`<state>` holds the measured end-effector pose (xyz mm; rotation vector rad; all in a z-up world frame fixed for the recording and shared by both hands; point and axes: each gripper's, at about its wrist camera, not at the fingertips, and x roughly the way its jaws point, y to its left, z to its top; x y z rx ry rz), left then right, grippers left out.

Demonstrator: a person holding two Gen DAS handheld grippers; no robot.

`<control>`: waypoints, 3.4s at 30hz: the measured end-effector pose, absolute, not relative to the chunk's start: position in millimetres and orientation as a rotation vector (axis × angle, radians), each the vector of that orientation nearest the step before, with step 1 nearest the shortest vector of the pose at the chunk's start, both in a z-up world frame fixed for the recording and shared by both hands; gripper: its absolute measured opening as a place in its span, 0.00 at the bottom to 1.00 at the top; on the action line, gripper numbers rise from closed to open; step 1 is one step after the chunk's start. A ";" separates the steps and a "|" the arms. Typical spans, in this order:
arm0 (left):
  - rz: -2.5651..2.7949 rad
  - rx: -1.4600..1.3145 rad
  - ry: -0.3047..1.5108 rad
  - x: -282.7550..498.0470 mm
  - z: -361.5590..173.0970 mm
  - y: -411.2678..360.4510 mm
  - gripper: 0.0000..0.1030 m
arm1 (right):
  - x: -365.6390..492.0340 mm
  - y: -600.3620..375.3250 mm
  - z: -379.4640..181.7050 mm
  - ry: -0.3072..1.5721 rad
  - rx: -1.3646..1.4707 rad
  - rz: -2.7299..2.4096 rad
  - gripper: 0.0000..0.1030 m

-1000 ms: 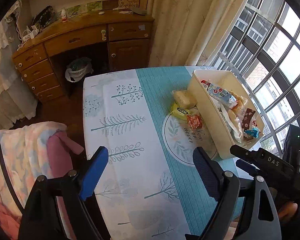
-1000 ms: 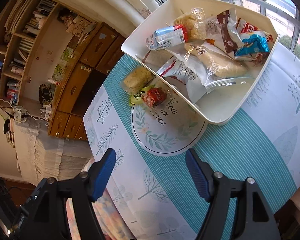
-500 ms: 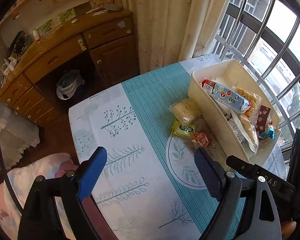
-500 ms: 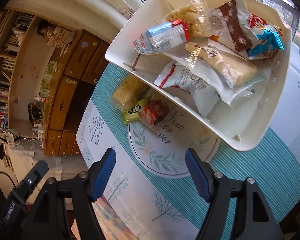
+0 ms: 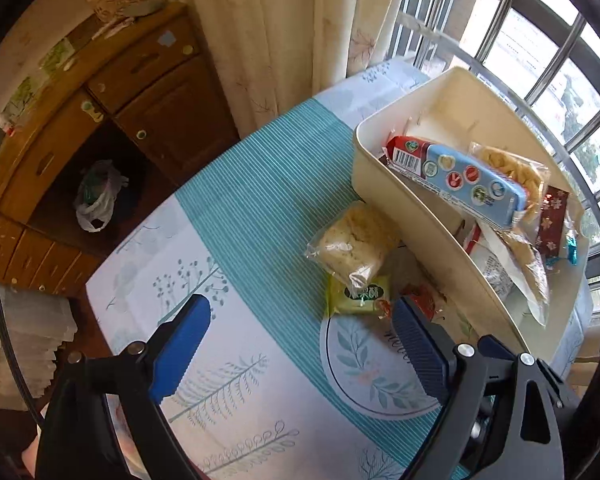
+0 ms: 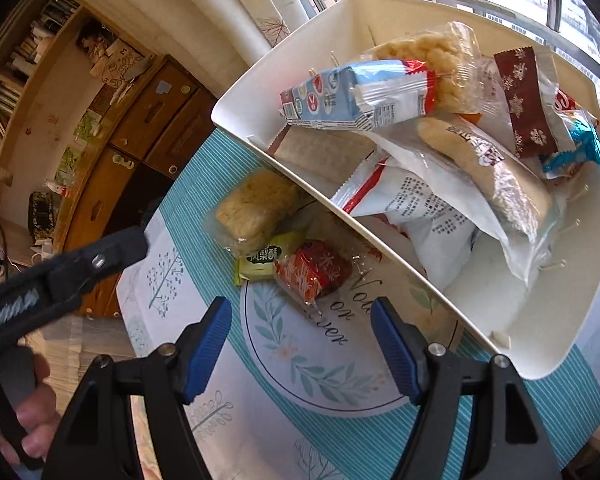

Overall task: Organize snacks
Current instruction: 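Reach the left gripper to the clear bag of crumbly cake while the right reaches the red candy, then close the left gripper on the cake bag while the right grasps the red candy, then lift and carry the cake bag over the tray with the left gripper while the right carries the candy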

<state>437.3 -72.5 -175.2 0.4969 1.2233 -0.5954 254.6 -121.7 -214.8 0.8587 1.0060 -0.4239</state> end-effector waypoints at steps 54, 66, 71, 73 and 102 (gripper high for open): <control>-0.628 0.312 1.441 489.0 -289.0 -57.5 0.45 | 280.9 -115.9 -273.9 1.015 0.725 -0.418 0.50; -0.491 0.171 1.431 445.6 -246.2 26.0 0.45 | 258.4 -93.5 -240.2 1.055 0.617 -0.271 0.30; -0.450 0.114 1.399 404.0 -215.9 52.9 0.45 | 239.5 -82.2 -234.7 1.080 0.603 -0.224 0.29; -0.436 0.093 1.385 389.9 -205.1 63.4 0.45 | 229.9 -77.8 -229.5 1.081 0.602 -0.215 0.28; -0.546 -0.204 1.039 221.0 -93.7 74.4 0.45 | 133.4 -97.9 -134.7 0.818 0.520 -0.180 0.28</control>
